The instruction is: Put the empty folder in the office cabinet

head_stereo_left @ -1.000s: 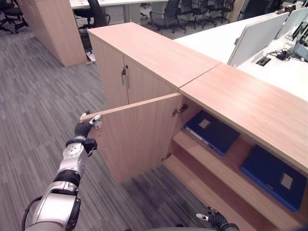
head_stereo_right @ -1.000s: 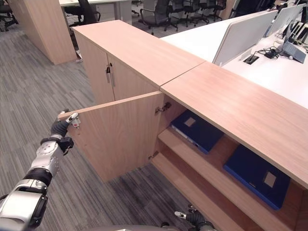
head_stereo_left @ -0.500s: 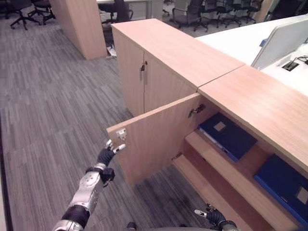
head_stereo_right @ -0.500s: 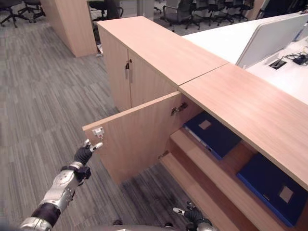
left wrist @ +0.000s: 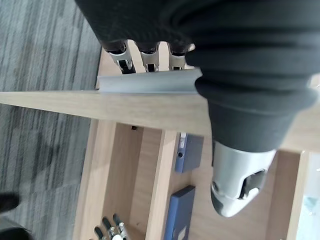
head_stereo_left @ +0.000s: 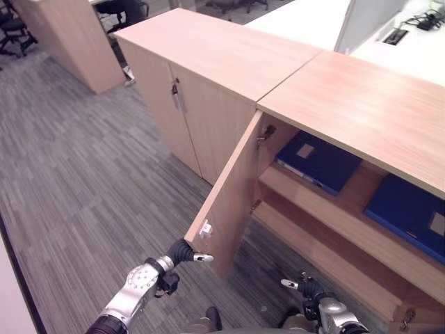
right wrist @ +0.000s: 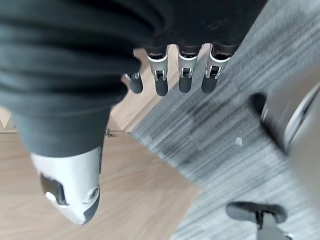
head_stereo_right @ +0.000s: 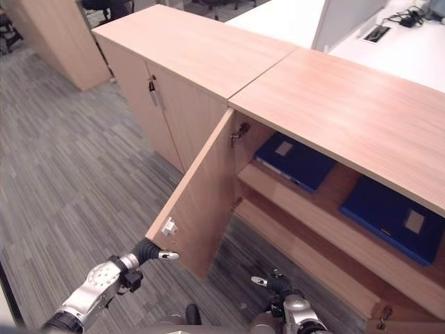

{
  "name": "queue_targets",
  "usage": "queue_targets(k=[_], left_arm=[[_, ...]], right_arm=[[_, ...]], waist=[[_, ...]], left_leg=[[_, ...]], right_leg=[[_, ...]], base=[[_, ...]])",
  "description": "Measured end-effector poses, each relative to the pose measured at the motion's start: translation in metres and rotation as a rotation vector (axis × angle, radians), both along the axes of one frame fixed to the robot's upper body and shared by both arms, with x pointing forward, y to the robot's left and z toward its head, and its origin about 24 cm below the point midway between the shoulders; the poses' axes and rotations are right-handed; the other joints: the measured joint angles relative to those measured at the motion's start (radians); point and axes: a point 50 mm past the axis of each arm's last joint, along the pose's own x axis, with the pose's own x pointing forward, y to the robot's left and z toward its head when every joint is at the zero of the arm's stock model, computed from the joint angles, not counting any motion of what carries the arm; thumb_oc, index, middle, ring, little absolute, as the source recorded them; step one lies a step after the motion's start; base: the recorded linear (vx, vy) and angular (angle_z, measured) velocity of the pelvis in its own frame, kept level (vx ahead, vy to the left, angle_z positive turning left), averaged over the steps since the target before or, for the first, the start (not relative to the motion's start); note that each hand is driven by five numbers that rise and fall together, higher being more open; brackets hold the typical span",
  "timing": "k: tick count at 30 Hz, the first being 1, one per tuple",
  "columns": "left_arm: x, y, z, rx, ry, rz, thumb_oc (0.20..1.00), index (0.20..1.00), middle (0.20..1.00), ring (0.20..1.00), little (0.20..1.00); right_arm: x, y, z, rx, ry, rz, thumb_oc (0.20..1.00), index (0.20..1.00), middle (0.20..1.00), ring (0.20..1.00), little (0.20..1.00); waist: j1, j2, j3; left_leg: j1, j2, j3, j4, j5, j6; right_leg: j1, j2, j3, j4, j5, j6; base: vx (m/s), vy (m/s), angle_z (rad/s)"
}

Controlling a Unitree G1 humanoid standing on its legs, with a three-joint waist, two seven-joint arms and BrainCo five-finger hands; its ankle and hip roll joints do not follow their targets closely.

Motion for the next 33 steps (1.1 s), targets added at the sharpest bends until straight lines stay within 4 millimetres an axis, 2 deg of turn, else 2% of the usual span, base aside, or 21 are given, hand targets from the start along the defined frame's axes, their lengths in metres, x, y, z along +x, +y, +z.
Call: queue_targets(k=[1, 2, 3, 5, 6, 8, 9, 10, 12, 14, 15, 16, 17, 18, 21, 24, 25, 28, 29, 31, 33], left_arm=[[-0.006, 0.007, -0.002, 0.019, 0.017, 0.006, 1.000, 1.000, 1.000, 1.000, 1.000], [-0.009, 0.015, -0.003, 0.043, 0.027, 0.014, 1.000, 1.000, 1.000, 1.000, 1.000], [-0.015, 0.009, -0.011, 0.043, 0.066, 0.002, 1.000, 1.000, 1.000, 1.000, 1.000], [-0.025, 0.005, -0.020, 0.032, 0.112, 0.009, 1.000, 1.000, 1.000, 1.000, 1.000], [-0.024, 0.003, -0.021, 0.022, 0.118, 0.018, 1.000, 1.000, 1.000, 1.000, 1.000], [-0.017, -0.010, -0.020, -0.023, 0.102, 0.016, 1.000, 1.000, 1.000, 1.000, 1.000], [-0.011, -0.020, -0.023, -0.062, 0.104, 0.042, 1.000, 1.000, 1.000, 1.000, 1.000], [-0.009, -0.024, -0.026, -0.086, 0.111, 0.068, 1.000, 1.000, 1.000, 1.000, 1.000], [-0.005, -0.030, -0.026, -0.095, 0.113, 0.086, 1.000, 1.000, 1.000, 1.000, 1.000], [-0.004, -0.030, -0.028, -0.099, 0.118, 0.122, 1.000, 1.000, 1.000, 1.000, 1.000], [-0.005, -0.031, -0.029, -0.102, 0.121, 0.125, 1.000, 1.000, 1.000, 1.000, 1.000], [-0.005, -0.037, -0.030, -0.124, 0.122, 0.148, 1.000, 1.000, 1.000, 1.000, 1.000], [-0.004, -0.038, -0.033, -0.149, 0.135, 0.205, 1.000, 1.000, 1.000, 1.000, 1.000], [0.000, -0.044, -0.037, -0.162, 0.155, 0.244, 1.000, 1.000, 1.000, 1.000, 1.000], [0.004, -0.041, -0.039, -0.143, 0.159, 0.286, 1.000, 1.000, 1.000, 1.000, 1.000], [0.005, -0.029, -0.044, -0.097, 0.172, 0.346, 1.000, 1.000, 1.000, 1.000, 1.000], [0.005, -0.026, -0.045, -0.086, 0.176, 0.364, 1.000, 1.000, 1.000, 1.000, 1.000], [0.016, -0.006, -0.040, -0.047, 0.144, 0.430, 1.000, 1.000, 1.000, 1.000, 1.000], [0.015, 0.021, -0.044, 0.033, 0.166, 0.505, 1.000, 1.000, 1.000, 1.000, 1.000], [0.020, 0.023, -0.040, 0.041, 0.149, 0.515, 1.000, 1.000, 1.000, 1.000, 1.000], [0.022, 0.037, -0.041, 0.066, 0.156, 0.574, 1.000, 1.000, 1.000, 1.000, 1.000]], right_arm=[[0.003, 0.000, 0.002, 0.001, -0.014, 0.001, 1.000, 1.000, 1.000, 1.000, 1.000], [0.008, -0.003, 0.004, -0.008, -0.028, 0.001, 1.000, 1.000, 1.000, 1.000, 1.000], [-0.008, -0.023, 0.002, -0.058, 0.014, -0.014, 1.000, 1.000, 1.000, 1.000, 1.000], [-0.016, -0.031, 0.001, -0.090, 0.039, 0.010, 1.000, 1.000, 1.000, 1.000, 1.000], [-0.018, -0.034, 0.001, -0.115, 0.052, 0.048, 1.000, 1.000, 1.000, 1.000, 1.000], [-0.024, -0.044, 0.002, -0.144, 0.069, 0.048, 1.000, 1.000, 1.000, 1.000, 1.000], [-0.028, -0.043, 0.000, -0.144, 0.081, 0.050, 1.000, 1.000, 1.000, 1.000, 1.000], [-0.027, -0.039, -0.001, -0.132, 0.081, 0.053, 1.000, 1.000, 1.000, 1.000, 1.000], [-0.027, -0.031, -0.003, -0.116, 0.080, 0.068, 1.000, 1.000, 1.000, 1.000, 1.000], [-0.027, -0.028, -0.004, -0.115, 0.084, 0.085, 1.000, 1.000, 1.000, 1.000, 1.000], [-0.026, -0.029, -0.003, -0.119, 0.082, 0.089, 1.000, 1.000, 1.000, 1.000, 1.000], [-0.024, -0.029, -0.002, -0.124, 0.077, 0.091, 1.000, 1.000, 1.000, 1.000, 1.000], [-0.020, -0.034, 0.000, -0.139, 0.066, 0.082, 1.000, 1.000, 1.000, 1.000, 1.000], [-0.017, -0.035, 0.002, -0.143, 0.057, 0.067, 1.000, 1.000, 1.000, 1.000, 1.000], [-0.017, -0.037, 0.002, -0.148, 0.056, 0.059, 1.000, 1.000, 1.000, 1.000, 1.000], [-0.027, -0.039, 0.000, -0.149, 0.072, 0.054, 1.000, 1.000, 1.000, 1.000, 1.000], [-0.033, -0.041, -0.002, -0.153, 0.090, 0.049, 1.000, 1.000, 1.000, 1.000, 1.000], [-0.040, -0.029, -0.007, -0.118, 0.104, 0.050, 1.000, 1.000, 1.000, 1.000, 1.000], [-0.039, -0.014, -0.010, -0.074, 0.098, 0.059, 1.000, 1.000, 1.000, 1.000, 1.000], [-0.045, -0.013, -0.012, -0.067, 0.113, 0.061, 1.000, 1.000, 1.000, 1.000, 1.000], [-0.036, -0.008, -0.010, -0.048, 0.089, 0.074, 1.000, 1.000, 1.000, 1.000, 1.000]], waist=[[0.002, -0.008, -0.006], [0.002, -0.010, -0.010], [-0.017, 0.020, -0.032], [-0.018, 0.043, -0.052], [-0.035, 0.042, -0.060], [-0.089, 0.065, -0.077], [-0.104, 0.066, -0.080], [-0.106, 0.053, -0.075], [-0.121, 0.025, -0.074], [-0.106, 0.002, -0.065], [-0.102, 0.007, -0.071], [-0.112, 0.009, -0.073], [-0.086, 0.012, -0.074], [-0.061, 0.010, -0.071], [-0.055, 0.004, -0.064], [-0.076, 0.037, -0.073], [-0.085, 0.048, -0.079], [-0.097, 0.012, -0.076], [-0.114, -0.010, -0.080], [-0.128, -0.016, -0.077], [-0.114, -0.015, -0.075]], left_leg=[[0.005, -0.001, 0.027, 0.000, 0.003, -0.005], [0.005, -0.006, 0.043, 0.005, 0.005, -0.022], [0.000, 0.008, 0.021, 0.023, 0.012, -0.032], [-0.002, 0.046, 0.025, 0.084, 0.011, -0.032], [-0.032, 0.065, 0.026, 0.120, 0.005, -0.042], [-0.029, 0.088, 0.025, 0.118, 0.011, -0.052], [-0.031, 0.099, 0.020, 0.150, 0.011, -0.062], [-0.040, 0.113, 0.035, 0.199, 0.011, -0.062], [-0.080, 0.143, 0.016, 0.322, 0.031, -0.092], [-0.118, 0.169, -0.072, 0.449, 0.030, -0.136], [-0.122, 0.164, -0.111, 0.434, 0.013, -0.158], [-0.134, 0.135, -0.216, 0.384, -0.010, -0.192], [-0.122, 0.072, -0.393, 0.263, -0.018, -0.202], [-0.133, 0.034, -0.511, 0.085, -0.009, -0.190], [-0.170, 0.006, -0.570, -0.019, 0.019, -0.188], [-0.166, -0.002, -0.488, 0.036, 0.025, -0.134], [-0.163, 0.001, -0.495, 0.024, 0.068, -0.107], [-0.120, -0.025, -0.440, -0.022, 0.080, -0.087], [-0.102, -0.054, -0.403, -0.014, 0.077, -0.066], [-0.089, -0.070, -0.390, -0.013, 0.069, -0.058], [-0.074, -0.068, -0.358, -0.013, 0.062, -0.051]], right_leg=[[0.009, 0.003, 0.013, -0.024, -0.012, 0.010], [0.031, 0.036, 0.008, -0.110, -0.057, -0.028], [0.055, 0.096, 0.030, -0.204, -0.072, -0.076], [0.064, 0.153, 0.104, -0.283, -0.037, -0.103], [0.063, 0.178, 0.143, -0.338, -0.014, -0.110], [0.043, 0.218, 0.153, -0.356, -0.005, -0.111], [0.039, 0.223, 0.179, -0.357, -0.006, -0.112], [0.039, 0.232, 0.212, -0.370, -0.006, -0.120], [0.049, 0.243, 0.247, -0.411, 0.013, -0.144], [0.100, 0.274, 0.312, -0.487, 0.071, -0.179], [0.109, 0.280, 0.331, -0.506, 0.077, -0.179], [0.111, 0.291, 0.366, -0.524, 0.089, -0.178], [0.097, 0.294, 0.419, -0.531, 0.097, -0.179], [0.102, 0.307, 0.474, -0.581, 0.128, -0.190], [0.132, 0.329, 0.515, -0.631, 0.138, -0.186], [0.184, 0.369, 0.537, -0.639, 0.131, -0.164], [0.189, 0.378, 0.541, -0.638, 0.125, -0.156], [0.182, 0.337, 0.581, -0.638, 0.119, -0.124], [0.189, 0.303, 0.606, -0.639, 0.122, -0.091], [0.192, 0.287, 0.614, -0.636, 0.120, -0.086], [0.193, 0.284, 0.635, -0.628, 0.115, -0.079]], base=[[-0.04, -0.159, -1.06], [-0.06, -0.268, -1.01], [-0.08, -0.289, -0.91], [-0.04, -0.171, -1.15], [-0.02, -0.217, -1.15], [-0.02, -0.218, -0.54], [-0.01, -0.171, -0.58], [0.02, -0.140, -0.79], [0.03, -0.042, -0.76], [0.06, 0.001, -0.92], [0.13, -0.017, -0.82], [0.08, -0.022, -0.91], [0.15, -0.038, -1.32], [0.13, -0.043, -1.21], [0.09, -0.024, -0.73], [0.16, 0.067, -0.73], [0.13, 0.071, -0.25], [0.13, 0.094, -0.50], [0.14, 0.092, -0.45], [0.08, 0.050, -0.23], [0.08, 0.056, -0.38]])
